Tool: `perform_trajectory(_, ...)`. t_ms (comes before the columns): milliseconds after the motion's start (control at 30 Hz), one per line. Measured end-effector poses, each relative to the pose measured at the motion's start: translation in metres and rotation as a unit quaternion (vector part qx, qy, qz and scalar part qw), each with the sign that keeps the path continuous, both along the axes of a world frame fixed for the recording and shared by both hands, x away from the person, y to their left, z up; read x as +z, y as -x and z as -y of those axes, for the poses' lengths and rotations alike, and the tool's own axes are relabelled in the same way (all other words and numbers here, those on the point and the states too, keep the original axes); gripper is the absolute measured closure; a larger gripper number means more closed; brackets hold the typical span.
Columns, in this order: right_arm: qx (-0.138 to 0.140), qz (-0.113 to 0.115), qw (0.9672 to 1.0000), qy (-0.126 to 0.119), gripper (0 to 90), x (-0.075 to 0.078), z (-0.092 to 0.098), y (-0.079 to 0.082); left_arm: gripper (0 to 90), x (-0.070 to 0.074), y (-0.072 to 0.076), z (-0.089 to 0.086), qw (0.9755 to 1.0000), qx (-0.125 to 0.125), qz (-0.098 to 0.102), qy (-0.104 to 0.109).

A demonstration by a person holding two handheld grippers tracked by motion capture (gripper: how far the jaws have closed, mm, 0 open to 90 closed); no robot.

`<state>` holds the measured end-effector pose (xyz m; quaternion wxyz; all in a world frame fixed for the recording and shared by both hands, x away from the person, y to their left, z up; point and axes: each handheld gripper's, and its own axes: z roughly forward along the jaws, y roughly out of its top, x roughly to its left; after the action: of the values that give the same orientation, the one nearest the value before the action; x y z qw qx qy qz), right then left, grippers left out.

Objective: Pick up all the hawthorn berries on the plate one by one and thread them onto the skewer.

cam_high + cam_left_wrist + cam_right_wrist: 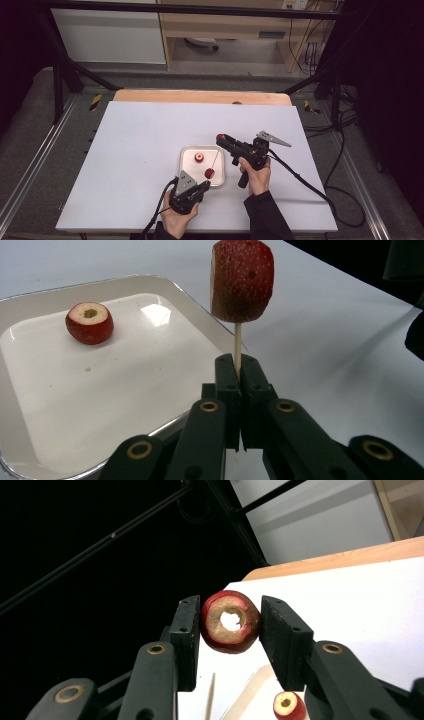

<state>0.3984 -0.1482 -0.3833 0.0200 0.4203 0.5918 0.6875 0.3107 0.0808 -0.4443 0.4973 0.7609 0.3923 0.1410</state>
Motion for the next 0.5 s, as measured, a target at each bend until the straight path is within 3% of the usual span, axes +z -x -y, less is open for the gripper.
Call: perform_trajectory(500, -0.001, 0.006, 0.9999, -0.010, 61.4, -0.0045, -0.0053, 0.0045, 88.4, 0.0002, -0.0013, 0.0017, 0.9999, 0.009, -0.005, 0.010)
